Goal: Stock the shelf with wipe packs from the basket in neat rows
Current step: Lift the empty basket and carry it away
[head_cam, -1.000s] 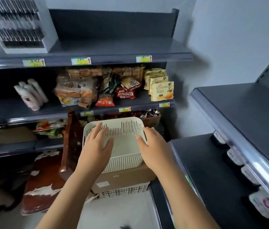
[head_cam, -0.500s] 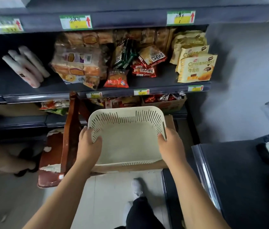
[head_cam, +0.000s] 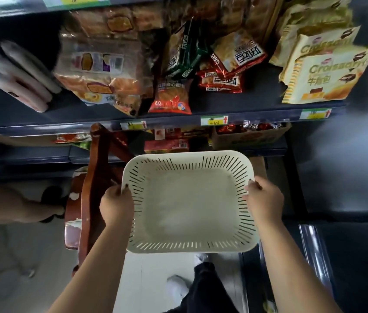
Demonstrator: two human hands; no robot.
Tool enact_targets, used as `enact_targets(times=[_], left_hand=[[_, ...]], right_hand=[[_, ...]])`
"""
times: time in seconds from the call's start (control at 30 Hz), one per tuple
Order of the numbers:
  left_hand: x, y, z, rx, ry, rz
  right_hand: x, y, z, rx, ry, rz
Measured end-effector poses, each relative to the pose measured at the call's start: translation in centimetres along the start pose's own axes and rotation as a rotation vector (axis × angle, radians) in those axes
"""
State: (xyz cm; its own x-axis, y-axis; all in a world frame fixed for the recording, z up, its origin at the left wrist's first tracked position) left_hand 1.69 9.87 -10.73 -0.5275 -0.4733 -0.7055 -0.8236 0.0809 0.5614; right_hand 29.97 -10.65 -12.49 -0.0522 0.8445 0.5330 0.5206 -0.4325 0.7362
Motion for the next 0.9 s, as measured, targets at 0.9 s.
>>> enact_targets(times=[0.9], left_hand=[[-5.4,14.1,-8.6,0.675,-0.236,-0.350]], right_hand=[[-6.3,9.9,-31.3,-0.479,-0.372,0.890]])
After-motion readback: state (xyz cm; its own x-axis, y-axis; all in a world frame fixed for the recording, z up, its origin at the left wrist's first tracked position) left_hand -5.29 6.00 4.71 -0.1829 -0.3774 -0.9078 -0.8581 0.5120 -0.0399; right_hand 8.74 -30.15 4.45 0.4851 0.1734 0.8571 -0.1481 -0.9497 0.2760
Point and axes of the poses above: each hand's wrist, its own z-axis towards the middle knuckle, its own y-axis out of the back of the hand, x = y × z, the point moved 3 cm from there along z, towards the middle knuckle, and after that the axes turned 11 degrees about -z, right-handed, at the moved point
